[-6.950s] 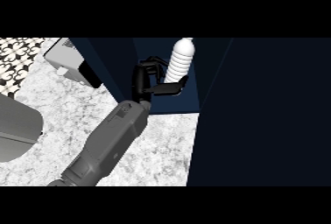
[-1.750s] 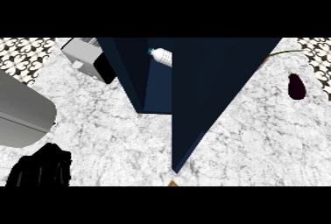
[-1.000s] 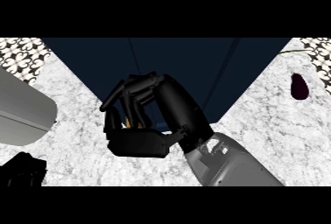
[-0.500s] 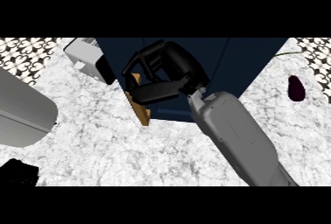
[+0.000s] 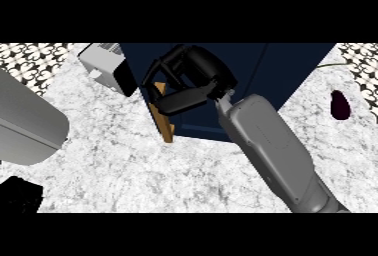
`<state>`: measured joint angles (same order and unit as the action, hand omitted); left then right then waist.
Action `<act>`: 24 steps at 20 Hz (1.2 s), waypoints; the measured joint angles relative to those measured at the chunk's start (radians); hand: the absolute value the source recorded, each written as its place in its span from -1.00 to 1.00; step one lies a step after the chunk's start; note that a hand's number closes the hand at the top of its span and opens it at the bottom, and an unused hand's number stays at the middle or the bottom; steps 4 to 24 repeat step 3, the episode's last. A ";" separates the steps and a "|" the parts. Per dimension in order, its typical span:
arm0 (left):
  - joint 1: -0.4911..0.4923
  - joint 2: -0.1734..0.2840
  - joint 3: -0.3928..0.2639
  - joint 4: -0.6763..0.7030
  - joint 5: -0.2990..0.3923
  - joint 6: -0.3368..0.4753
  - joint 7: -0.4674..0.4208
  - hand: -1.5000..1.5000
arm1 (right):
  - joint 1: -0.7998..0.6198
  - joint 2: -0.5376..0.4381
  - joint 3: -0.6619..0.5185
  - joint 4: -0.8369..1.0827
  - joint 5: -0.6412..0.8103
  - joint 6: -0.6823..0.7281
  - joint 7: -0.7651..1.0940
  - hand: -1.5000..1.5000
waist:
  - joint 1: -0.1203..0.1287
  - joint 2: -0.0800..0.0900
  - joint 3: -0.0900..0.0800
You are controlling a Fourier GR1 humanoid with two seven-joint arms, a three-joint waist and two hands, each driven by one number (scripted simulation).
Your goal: Pick up the bottled water, place it into the cabinet and close the cabinet
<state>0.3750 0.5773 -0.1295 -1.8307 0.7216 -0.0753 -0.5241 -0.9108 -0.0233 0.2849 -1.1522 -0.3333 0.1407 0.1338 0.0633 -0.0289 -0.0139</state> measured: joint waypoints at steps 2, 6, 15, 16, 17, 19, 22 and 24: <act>-0.004 0.001 -0.001 -0.011 0.003 0.003 0.009 1.00 | -0.007 -0.005 -0.002 0.017 0.001 0.022 -0.020 1.00 | 0.004 0.000 -0.002; -0.008 -0.002 -0.003 -0.009 0.001 0.004 0.010 1.00 | -0.012 -0.006 -0.002 0.025 0.001 0.032 -0.028 1.00 | 0.003 0.000 -0.004; -0.008 -0.002 -0.003 -0.009 0.001 0.004 0.010 1.00 | -0.012 -0.006 -0.002 0.025 0.001 0.032 -0.028 1.00 | 0.003 0.000 -0.004; -0.008 -0.002 -0.003 -0.009 0.001 0.004 0.010 1.00 | -0.012 -0.006 -0.002 0.025 0.001 0.032 -0.028 1.00 | 0.003 0.000 -0.004; -0.008 -0.002 -0.003 -0.009 0.001 0.004 0.010 1.00 | -0.012 -0.006 -0.002 0.025 0.001 0.032 -0.028 1.00 | 0.003 0.000 -0.004; -0.008 -0.002 -0.003 -0.009 0.001 0.004 0.010 1.00 | -0.012 -0.006 -0.002 0.025 0.001 0.032 -0.028 1.00 | 0.003 0.000 -0.004; -0.008 -0.002 -0.003 -0.009 0.001 0.004 0.010 1.00 | -0.012 -0.006 -0.002 0.025 0.001 0.032 -0.028 1.00 | 0.003 0.000 -0.004; -0.008 -0.002 -0.003 -0.009 0.001 0.004 0.010 1.00 | -0.012 -0.006 -0.002 0.025 0.001 0.032 -0.028 1.00 | 0.003 0.000 -0.004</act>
